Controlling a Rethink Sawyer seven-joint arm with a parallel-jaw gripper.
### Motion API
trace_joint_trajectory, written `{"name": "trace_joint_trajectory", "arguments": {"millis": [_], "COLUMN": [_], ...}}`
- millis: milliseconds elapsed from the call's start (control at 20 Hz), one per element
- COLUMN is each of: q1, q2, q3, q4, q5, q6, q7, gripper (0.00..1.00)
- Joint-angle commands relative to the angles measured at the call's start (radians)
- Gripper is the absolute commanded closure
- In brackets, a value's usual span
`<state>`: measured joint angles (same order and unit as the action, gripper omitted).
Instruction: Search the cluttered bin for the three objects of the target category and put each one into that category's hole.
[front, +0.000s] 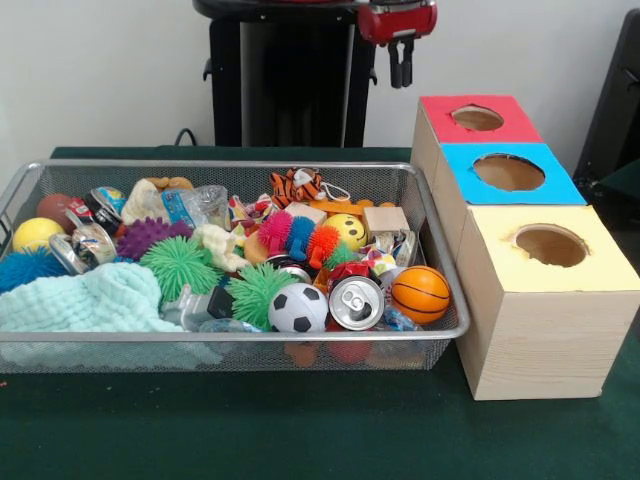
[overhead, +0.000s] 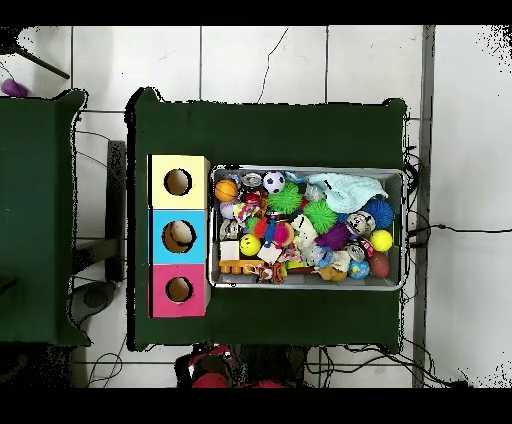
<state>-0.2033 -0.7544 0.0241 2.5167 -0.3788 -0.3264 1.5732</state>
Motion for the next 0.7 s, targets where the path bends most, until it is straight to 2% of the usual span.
{"name": "trace_joint_trajectory", "arguments": {"millis": [50,200,450,700], "q1": [0.112,0.115,0.082,0.003], "q2": [0.018,-0.032,-0.122,-0.11], "q3": [-0.108,-0.071,-0.041,-0.013], "q4": [0.03,0.036,0.028,-0.015], "q5": [0.176,0.212,0.233,0.182], "q6": [-0.017,0.049,0.18,0.234], "q7": [0.297,0.296,0.222,0.155], "gripper": [1.0,1.0,1.0,1.0]}}
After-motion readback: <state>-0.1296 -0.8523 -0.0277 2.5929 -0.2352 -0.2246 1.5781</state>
